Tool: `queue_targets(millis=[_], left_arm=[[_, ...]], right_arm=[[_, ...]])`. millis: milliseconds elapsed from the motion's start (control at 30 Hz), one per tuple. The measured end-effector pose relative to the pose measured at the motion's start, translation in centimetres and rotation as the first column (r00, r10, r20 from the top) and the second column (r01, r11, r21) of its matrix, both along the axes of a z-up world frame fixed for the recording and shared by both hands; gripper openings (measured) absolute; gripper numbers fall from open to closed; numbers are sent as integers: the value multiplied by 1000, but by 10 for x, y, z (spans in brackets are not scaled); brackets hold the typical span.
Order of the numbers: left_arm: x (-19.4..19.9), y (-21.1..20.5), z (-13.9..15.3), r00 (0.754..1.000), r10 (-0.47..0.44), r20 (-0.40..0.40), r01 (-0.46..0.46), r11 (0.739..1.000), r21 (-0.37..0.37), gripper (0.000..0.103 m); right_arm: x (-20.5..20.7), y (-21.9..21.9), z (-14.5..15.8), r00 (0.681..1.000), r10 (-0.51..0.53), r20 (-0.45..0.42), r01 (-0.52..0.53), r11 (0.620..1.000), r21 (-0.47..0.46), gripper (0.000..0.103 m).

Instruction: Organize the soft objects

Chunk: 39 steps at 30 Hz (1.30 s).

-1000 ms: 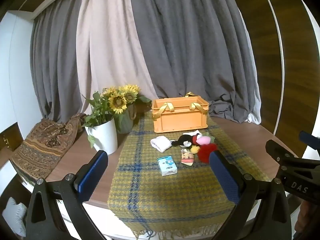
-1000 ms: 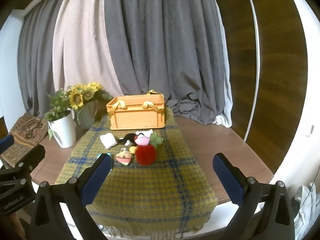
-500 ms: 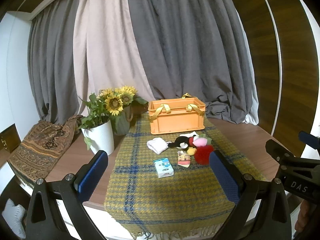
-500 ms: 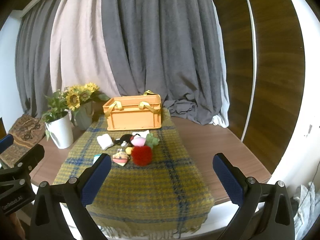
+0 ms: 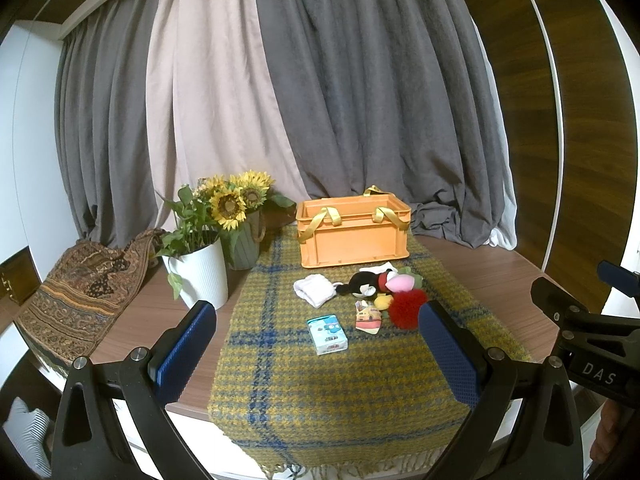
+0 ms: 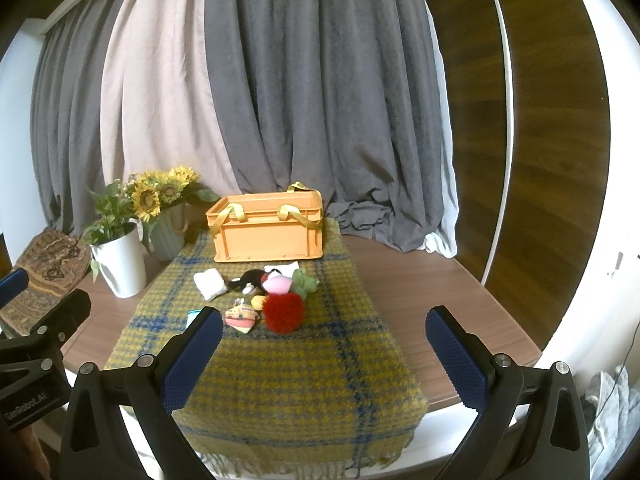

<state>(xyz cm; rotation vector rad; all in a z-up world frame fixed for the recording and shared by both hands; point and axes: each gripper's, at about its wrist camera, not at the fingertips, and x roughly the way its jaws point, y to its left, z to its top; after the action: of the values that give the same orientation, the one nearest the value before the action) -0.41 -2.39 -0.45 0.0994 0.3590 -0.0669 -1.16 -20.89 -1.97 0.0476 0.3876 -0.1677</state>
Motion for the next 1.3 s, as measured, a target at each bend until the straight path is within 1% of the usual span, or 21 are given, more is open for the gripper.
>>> queue_targets(millis=[1300], left_arm=[[1, 1, 0, 1000, 0, -2, 0, 1000, -3, 103]], right_arm=[[1, 1, -2, 1000, 0, 3, 0, 1000, -5, 103]])
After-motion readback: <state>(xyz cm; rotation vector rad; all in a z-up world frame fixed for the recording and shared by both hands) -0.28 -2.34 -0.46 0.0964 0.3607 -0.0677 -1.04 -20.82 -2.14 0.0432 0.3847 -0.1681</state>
